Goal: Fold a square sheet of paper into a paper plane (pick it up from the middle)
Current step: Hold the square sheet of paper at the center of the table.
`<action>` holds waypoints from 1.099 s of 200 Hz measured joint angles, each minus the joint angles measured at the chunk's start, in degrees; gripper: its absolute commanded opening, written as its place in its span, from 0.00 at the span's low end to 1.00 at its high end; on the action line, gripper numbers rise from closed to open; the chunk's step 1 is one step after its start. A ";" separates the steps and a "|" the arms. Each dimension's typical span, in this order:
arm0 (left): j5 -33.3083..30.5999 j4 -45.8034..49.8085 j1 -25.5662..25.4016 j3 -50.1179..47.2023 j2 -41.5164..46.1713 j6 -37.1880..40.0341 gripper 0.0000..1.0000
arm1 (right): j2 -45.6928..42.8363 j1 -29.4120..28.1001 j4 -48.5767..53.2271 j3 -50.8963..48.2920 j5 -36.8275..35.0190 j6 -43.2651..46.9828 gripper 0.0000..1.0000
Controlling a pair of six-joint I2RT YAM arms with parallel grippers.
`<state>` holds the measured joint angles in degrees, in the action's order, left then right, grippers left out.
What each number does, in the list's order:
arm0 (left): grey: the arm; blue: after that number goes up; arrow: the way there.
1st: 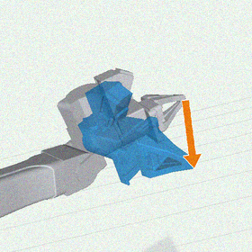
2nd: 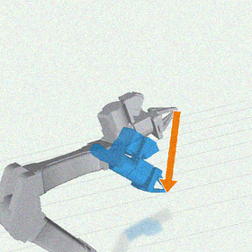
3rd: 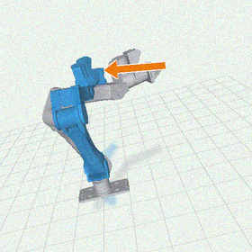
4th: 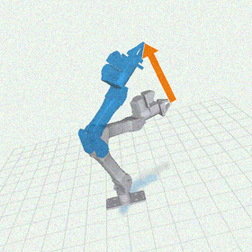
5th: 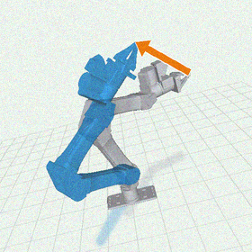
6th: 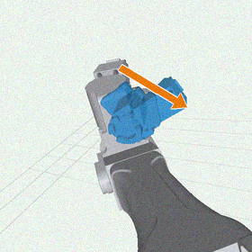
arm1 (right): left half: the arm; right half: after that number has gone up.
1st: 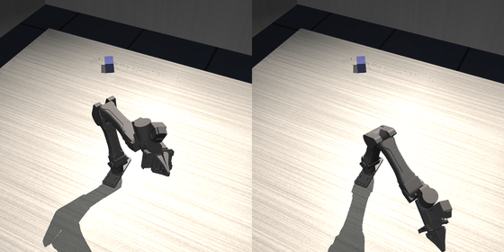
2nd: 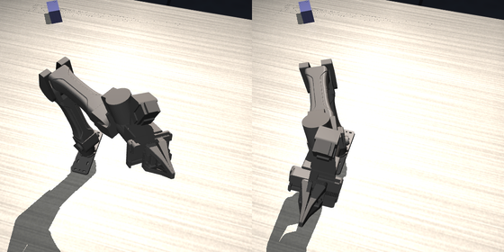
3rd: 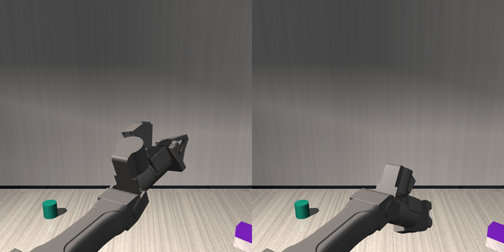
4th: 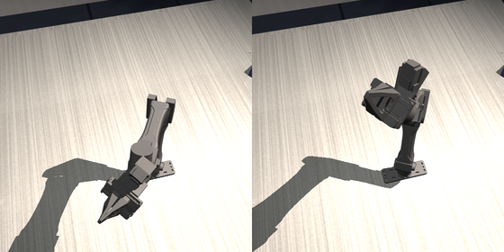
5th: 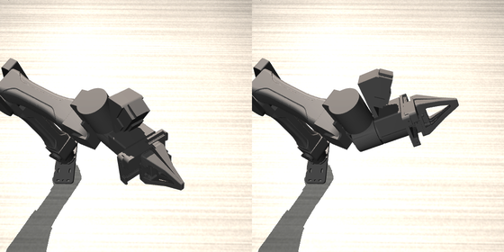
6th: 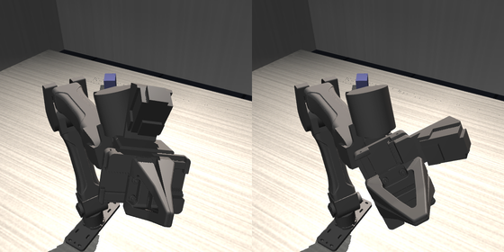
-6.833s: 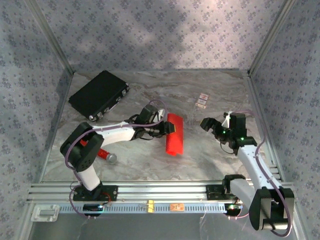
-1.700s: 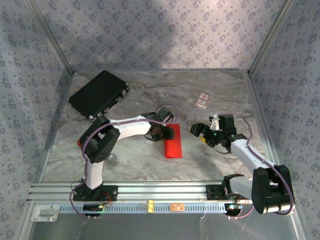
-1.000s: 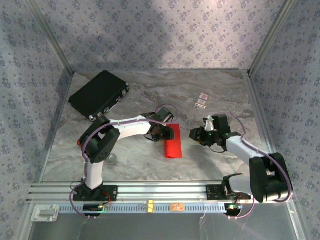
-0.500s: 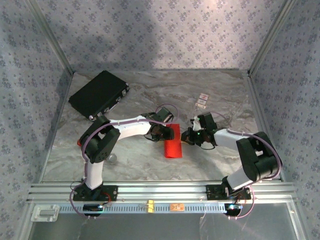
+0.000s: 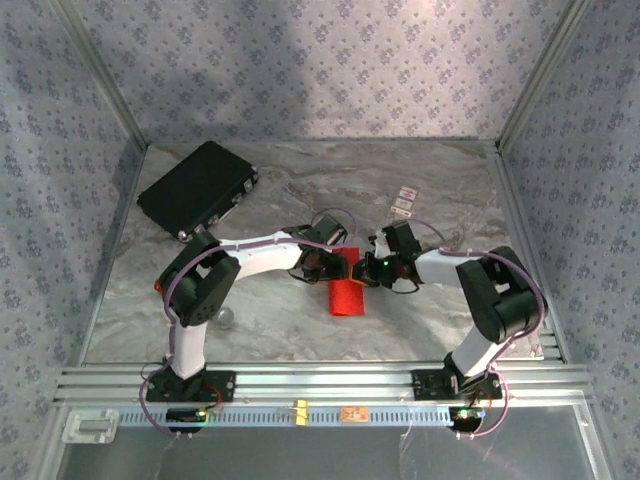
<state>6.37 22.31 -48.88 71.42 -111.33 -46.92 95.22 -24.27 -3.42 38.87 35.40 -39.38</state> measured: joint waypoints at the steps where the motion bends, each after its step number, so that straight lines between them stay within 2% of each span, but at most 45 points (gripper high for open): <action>1: 0.02 0.00 0.00 0.00 0.00 -0.02 0.53 | 0.07 -0.02 0.04 0.00 -0.02 0.02 0.00; 102: 0.44 -1.25 -0.02 -0.92 1.38 -0.13 0.57 | 1.66 0.37 0.90 0.55 0.44 4.76 0.00; 140: -1.38 -1.05 2.10 -3.76 6.23 -0.46 0.57 | 2.10 1.57 3.54 2.05 0.44 7.08 0.00; 153: -1.33 -1.57 3.10 -4.98 8.96 -0.87 0.51 | 2.27 2.19 4.11 2.38 0.48 7.54 0.00; 173: 0.17 -4.96 4.74 -8.04 13.51 -1.73 0.34 | 2.43 2.82 4.74 2.73 0.68 8.20 0.00; 211: 8.68 -16.17 6.43 -13.68 16.28 -4.04 0.00 | 2.60 3.06 5.16 2.97 1.03 8.87 0.00; 220: 10.69 -18.32 6.54 -14.51 16.26 -4.07 0.00 | 2.60 3.06 5.16 2.97 1.03 8.98 0.00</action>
<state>17.06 3.99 -42.35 56.90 -95.07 -50.98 97.82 -21.21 1.74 41.85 36.42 -30.39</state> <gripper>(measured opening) 0.040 0.052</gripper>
